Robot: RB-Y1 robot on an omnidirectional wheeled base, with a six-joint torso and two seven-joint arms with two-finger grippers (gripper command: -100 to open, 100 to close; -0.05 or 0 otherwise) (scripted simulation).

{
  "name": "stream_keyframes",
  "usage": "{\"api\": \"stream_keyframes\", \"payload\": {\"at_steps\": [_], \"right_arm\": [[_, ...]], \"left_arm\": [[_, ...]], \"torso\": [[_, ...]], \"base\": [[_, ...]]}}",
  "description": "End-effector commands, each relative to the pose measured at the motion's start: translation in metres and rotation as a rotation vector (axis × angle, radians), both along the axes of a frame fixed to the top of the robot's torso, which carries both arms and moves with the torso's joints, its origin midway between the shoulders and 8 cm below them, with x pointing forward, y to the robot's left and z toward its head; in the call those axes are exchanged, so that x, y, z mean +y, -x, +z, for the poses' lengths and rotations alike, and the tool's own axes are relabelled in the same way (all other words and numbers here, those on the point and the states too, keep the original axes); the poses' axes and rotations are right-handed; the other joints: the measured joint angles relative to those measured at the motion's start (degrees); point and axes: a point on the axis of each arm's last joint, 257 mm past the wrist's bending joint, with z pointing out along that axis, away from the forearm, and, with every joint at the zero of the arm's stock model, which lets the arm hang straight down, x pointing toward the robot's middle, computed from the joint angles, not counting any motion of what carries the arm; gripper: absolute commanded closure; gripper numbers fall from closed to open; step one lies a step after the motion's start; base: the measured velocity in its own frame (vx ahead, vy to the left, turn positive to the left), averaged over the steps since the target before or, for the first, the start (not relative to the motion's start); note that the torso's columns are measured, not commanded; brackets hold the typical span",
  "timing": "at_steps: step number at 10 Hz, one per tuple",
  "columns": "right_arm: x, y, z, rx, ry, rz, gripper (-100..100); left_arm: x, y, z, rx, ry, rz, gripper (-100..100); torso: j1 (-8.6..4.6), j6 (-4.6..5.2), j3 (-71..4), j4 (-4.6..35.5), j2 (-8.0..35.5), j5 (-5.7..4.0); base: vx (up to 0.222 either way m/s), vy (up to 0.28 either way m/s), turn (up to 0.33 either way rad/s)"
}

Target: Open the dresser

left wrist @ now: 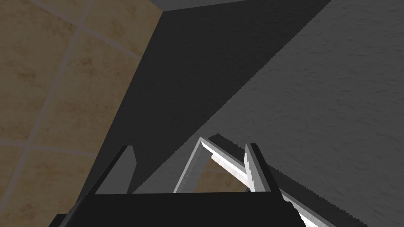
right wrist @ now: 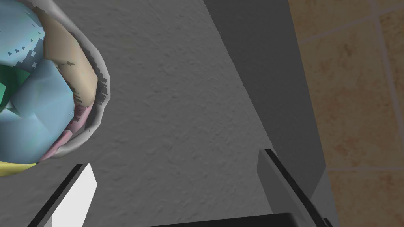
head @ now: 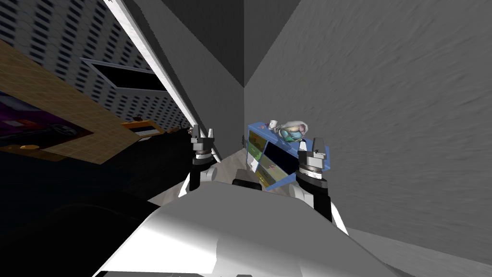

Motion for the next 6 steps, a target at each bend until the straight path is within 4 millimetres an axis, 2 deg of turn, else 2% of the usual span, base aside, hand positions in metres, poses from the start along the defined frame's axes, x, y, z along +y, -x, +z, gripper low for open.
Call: {"api": "stream_keyframes", "payload": {"at_steps": [1,6], "right_arm": [[0.0000,0.0000,0.0000,0.000,0.000,0.000,0],[0.0000,0.0001,0.0001,0.000,0.000,0.000,0]], "left_arm": [[0.0000,0.0000,0.0000,0.000,0.000,0.000,0],[0.0000,0.0001,0.0001,0.000,0.000,0.000,0]], "torso": [[0.00,0.00,-4.67,2.35,2.32,0.00],[0.00,0.00,-45.36,22.68,22.69,0.00]], "base": [[0.000,0.000,0.000],[0.000,0.000,0.000]]}}
